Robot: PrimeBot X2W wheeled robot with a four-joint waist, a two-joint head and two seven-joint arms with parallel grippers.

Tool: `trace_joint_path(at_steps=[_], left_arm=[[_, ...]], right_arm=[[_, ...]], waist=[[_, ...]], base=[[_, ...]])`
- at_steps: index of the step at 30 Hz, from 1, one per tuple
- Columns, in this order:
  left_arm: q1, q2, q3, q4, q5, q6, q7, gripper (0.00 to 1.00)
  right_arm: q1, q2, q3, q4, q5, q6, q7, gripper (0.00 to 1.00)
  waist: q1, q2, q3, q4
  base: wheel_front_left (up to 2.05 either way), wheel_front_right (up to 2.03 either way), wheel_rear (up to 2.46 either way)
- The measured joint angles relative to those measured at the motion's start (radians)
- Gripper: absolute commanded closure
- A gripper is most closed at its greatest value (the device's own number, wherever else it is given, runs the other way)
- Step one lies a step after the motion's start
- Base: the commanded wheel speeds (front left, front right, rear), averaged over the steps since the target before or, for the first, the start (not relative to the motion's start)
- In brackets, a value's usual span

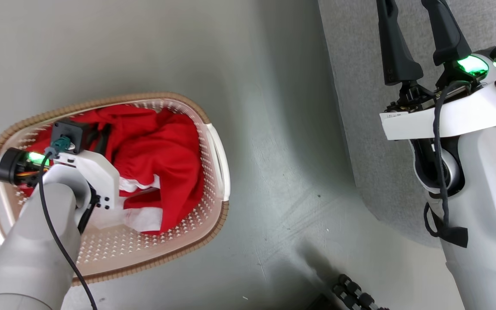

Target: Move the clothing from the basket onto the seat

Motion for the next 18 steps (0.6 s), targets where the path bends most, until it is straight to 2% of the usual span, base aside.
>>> trace_joint_path(at_steps=[9,18], left_arm=[[0.068,-0.027,-0.005,-0.056,-0.025,-0.009,-0.007,1.00],[0.138,-0.048,0.010,-0.190,-0.051,-0.012,-0.007,1.00]], right_arm=[[0.007,-0.001,-0.015,0.036,-0.016,0.000,0.000,0.00],[0.039,-0.001,-0.022,0.067,-0.049,0.000,0.000,0.00]], waist=[[0.0000,0.0000,-0.085,0.036],[0.0000,0.0000,-0.177,0.075]], base=[[0.00,0.00,0.00],[0.00,0.00,0.00]])
